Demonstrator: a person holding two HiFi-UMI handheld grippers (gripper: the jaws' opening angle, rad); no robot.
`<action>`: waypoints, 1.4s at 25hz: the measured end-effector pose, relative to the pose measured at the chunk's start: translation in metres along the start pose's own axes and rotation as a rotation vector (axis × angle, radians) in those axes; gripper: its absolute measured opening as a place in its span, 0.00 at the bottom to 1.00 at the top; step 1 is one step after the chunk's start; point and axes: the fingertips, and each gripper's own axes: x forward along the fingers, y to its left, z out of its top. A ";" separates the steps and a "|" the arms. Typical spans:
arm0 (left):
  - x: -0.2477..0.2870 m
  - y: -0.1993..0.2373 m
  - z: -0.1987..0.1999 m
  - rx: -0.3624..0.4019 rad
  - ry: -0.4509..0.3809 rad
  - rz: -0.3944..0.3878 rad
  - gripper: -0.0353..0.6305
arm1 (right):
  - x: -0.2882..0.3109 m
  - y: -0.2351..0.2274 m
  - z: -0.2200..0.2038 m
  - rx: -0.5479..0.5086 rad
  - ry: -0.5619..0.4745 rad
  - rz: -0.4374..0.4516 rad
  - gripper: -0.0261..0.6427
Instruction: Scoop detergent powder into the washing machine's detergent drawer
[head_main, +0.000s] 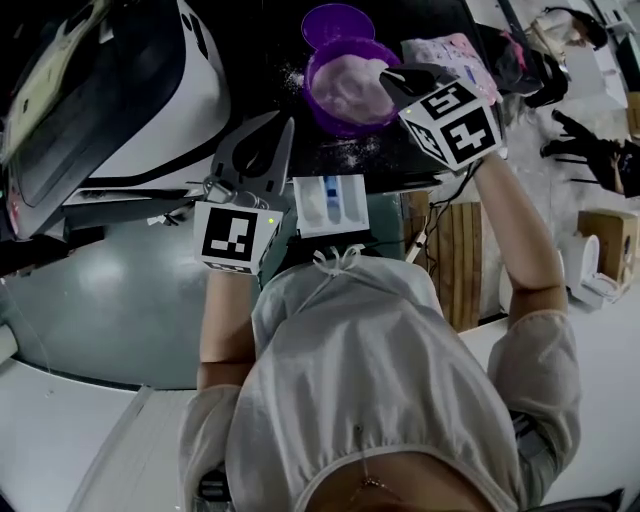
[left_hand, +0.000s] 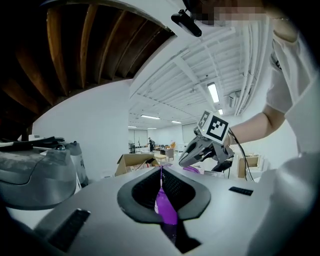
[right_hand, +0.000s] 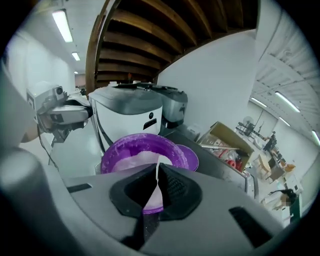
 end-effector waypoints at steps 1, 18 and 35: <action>0.001 0.003 -0.002 -0.004 0.001 -0.007 0.09 | 0.006 0.001 -0.001 -0.013 0.040 0.016 0.05; -0.008 0.040 -0.021 -0.034 0.002 -0.060 0.09 | 0.052 0.032 -0.014 -0.153 0.447 0.116 0.05; -0.018 0.051 -0.017 -0.028 0.010 -0.098 0.09 | 0.042 0.054 -0.004 0.310 0.361 0.302 0.05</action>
